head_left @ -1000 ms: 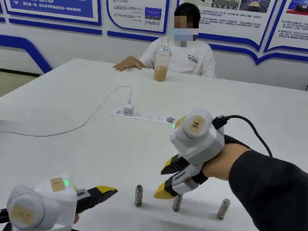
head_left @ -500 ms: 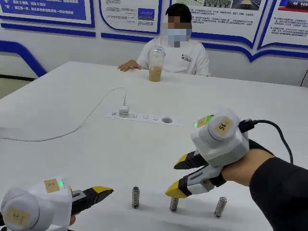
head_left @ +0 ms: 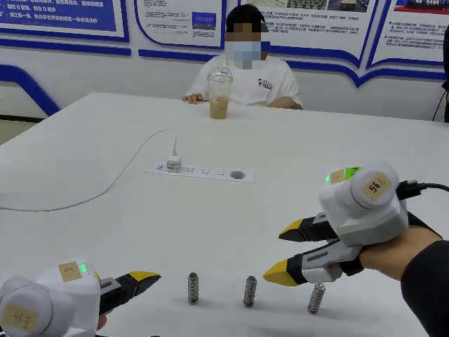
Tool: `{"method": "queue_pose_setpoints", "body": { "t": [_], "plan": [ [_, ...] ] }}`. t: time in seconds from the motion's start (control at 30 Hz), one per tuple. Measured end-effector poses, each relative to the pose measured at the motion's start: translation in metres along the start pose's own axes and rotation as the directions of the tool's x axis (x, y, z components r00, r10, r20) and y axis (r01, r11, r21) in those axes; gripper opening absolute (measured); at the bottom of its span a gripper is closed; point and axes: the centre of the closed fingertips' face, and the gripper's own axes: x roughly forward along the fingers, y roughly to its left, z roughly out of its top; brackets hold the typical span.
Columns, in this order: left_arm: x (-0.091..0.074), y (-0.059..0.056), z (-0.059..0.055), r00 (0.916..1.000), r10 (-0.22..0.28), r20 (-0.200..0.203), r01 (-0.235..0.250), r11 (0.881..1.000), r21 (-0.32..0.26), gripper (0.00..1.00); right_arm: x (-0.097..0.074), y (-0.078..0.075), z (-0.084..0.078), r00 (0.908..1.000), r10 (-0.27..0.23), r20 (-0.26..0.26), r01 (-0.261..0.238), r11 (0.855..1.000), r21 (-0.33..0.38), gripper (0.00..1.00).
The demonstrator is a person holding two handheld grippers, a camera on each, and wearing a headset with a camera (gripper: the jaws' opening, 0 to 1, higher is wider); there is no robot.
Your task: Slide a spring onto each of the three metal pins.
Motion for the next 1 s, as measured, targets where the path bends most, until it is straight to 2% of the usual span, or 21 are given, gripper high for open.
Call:
{"method": "queue_pose_setpoints", "body": {
  "t": [0.33, 0.6, 0.83, 1.0],
  "plan": [
    [-0.001, 0.002, -0.001, 1.0000, 0.008, -0.004, -0.008, 1.000, -0.002, 0.78, -0.024, -0.009, -0.017, 0.9969, -0.059, 0.053, 0.057, 0.997, 0.043, 0.52],
    [0.000, 0.003, -0.001, 0.9999, 0.010, -0.007, -0.010, 1.000, -0.002, 0.79, -0.038, -0.011, -0.030, 0.9931, -0.086, 0.080, 0.081, 0.995, 0.062, 0.55],
    [-0.001, 0.003, -0.003, 0.9999, 0.011, -0.011, -0.011, 1.000, -0.003, 0.79, -0.044, -0.004, -0.050, 0.9923, -0.089, 0.087, 0.082, 0.994, 0.077, 0.57],
    [-0.001, 0.003, -0.004, 0.9999, 0.012, -0.012, -0.012, 1.000, -0.007, 0.79, -0.049, 0.000, -0.054, 0.9889, -0.093, 0.116, 0.083, 0.993, 0.085, 0.58]
  ]
}}
